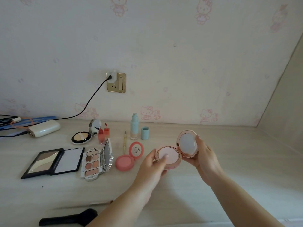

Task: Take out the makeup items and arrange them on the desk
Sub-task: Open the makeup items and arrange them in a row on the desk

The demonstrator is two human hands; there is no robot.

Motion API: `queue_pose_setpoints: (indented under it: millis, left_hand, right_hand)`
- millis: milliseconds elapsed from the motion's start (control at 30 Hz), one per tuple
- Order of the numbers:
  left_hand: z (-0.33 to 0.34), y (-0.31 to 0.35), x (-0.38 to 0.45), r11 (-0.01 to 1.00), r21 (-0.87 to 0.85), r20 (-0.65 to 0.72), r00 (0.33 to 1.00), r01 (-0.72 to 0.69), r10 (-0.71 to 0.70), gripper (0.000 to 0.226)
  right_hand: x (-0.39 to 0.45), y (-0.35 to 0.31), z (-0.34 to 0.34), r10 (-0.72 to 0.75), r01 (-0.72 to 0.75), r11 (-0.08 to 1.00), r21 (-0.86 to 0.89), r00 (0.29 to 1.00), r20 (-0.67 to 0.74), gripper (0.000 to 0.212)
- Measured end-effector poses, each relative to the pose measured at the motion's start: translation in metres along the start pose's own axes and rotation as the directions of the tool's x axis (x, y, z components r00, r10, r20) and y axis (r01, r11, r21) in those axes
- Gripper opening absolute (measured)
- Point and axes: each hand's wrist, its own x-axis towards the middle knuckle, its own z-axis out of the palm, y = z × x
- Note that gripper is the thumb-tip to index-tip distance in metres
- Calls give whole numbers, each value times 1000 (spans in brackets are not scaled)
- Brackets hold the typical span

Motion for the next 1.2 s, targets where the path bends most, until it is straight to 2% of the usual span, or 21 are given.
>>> queue_pose_setpoints:
  millis: [67,200,367,467,567,733,833,1033,1200]
  left_hand:
    - [2,-1,0,970,222,56,994,-100,90,50]
    - [1,-6,14,876,453,10,984,-164,179,45]
    - [-7,-42,46,688,725,-92,987,-23,131,72]
    - [-6,-20,33,557,830,-72,989,-14,131,73]
    - [-7,-11,29,493,869,-93,993,47,69,72]
    - [-7,-14,33,420,904,-116,991,76,69,62]
    - [-4,-16,34,360,929,-130,987,86,100,58]
    - [5,-19,34,299,948,-165,971,108,172,67]
    - [7,-23,36,276,952,-191,961,131,201,66]
  right_hand:
    - [4,4,-3,15,-15,1000,6,1000,-12,35]
    - [17,15,-6,78,-74,995,73,996,-53,35]
    - [32,26,0,163,-144,967,210,984,-74,39]
    - [41,33,6,201,-179,960,214,976,-86,38]
    - [52,38,12,224,-207,964,165,971,-86,38]
    - [65,40,19,239,-228,962,151,970,-53,32]
    - [74,41,21,263,-250,954,165,963,-58,30]
    - [88,41,25,301,-293,949,114,952,-54,44]
    - [97,40,29,287,-287,958,8,957,-35,36]
